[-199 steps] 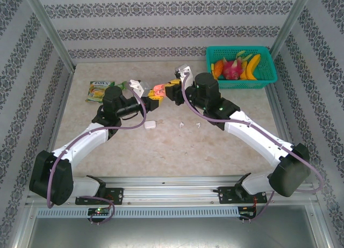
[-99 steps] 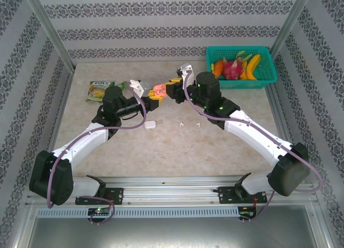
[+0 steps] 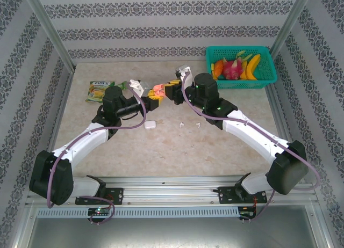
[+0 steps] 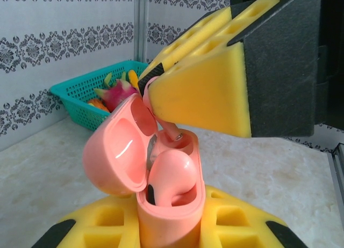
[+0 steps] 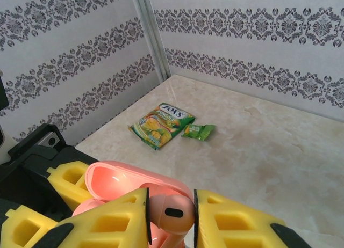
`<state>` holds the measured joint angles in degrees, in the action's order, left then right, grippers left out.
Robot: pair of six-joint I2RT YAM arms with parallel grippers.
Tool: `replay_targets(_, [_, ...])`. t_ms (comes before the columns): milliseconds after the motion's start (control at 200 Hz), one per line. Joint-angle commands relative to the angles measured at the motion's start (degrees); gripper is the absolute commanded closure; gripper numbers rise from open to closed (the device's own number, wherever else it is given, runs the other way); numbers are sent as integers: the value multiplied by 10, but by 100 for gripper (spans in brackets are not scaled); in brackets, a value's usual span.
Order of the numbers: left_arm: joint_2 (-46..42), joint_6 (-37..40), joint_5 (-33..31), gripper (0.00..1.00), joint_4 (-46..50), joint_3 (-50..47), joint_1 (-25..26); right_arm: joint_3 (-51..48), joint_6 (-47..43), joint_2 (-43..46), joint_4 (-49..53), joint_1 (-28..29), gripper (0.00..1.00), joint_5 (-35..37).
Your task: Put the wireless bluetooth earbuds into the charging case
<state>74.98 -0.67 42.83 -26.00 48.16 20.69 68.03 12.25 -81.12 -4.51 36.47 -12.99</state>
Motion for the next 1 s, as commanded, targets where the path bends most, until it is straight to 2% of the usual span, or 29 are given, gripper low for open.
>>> replay_targets(0, [-10, -5, 14, 100, -27, 15, 10, -13, -4, -9, -6, -2, 77, 8])
replay_targets(145, [-8, -5, 12, 100, -30, 13, 12, -16, -34, -9, -1, 13, 78, 28])
replay_targets(530, [-3, -7, 10, 100, -43, 8, 14, -61, -100, -13, -38, 86, 78, 145])
replay_targets(724, [-1, -7, 7, 100, -54, 3, 14, -73, -101, -8, -46, 102, 78, 155])
replay_targets(999, [3, -9, 10, 100, -58, 1, 15, -58, -94, -18, -32, 111, 71, 163])
